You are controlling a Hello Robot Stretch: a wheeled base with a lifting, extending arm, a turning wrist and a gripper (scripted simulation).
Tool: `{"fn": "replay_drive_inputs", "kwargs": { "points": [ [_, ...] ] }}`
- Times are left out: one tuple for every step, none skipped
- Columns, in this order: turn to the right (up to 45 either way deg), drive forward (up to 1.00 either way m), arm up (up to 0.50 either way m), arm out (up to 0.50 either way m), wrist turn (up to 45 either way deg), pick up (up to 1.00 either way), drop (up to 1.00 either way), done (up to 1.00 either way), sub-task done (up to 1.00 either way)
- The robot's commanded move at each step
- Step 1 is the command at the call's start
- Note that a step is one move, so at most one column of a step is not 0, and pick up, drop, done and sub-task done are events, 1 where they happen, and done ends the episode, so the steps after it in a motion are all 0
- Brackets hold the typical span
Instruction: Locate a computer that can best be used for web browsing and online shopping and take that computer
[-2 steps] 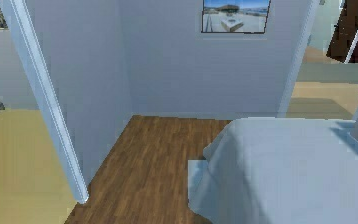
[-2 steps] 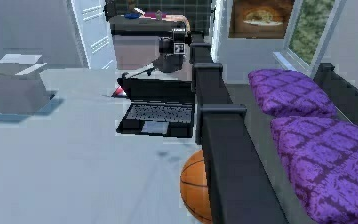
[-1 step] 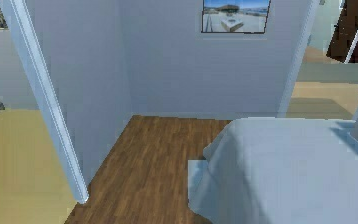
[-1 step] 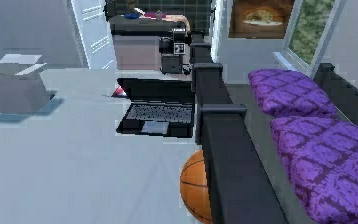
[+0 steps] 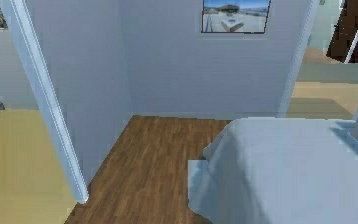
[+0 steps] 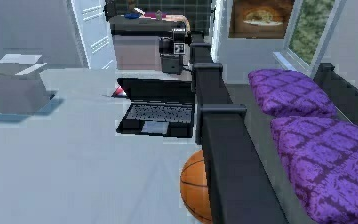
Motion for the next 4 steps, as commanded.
{"fn": "replay_drive_inputs", "kwargs": {
  "points": [
    [0.0, 0.00, -0.32, 0.00, 0.0, 0.00, 0.00, 0.00, 0.00],
    [0.0, 0.00, 0.00, 0.00, 0.0, 1.00, 0.00, 0.00, 0.00],
    [0.0, 0.00, 0.10, 0.00, 0.0, 0.00, 0.00, 0.00, 0.00],
    [0.0, 0.00, 0.00, 0.00, 0.0, 0.00, 0.00, 1.00, 0.00]
  ]
}}
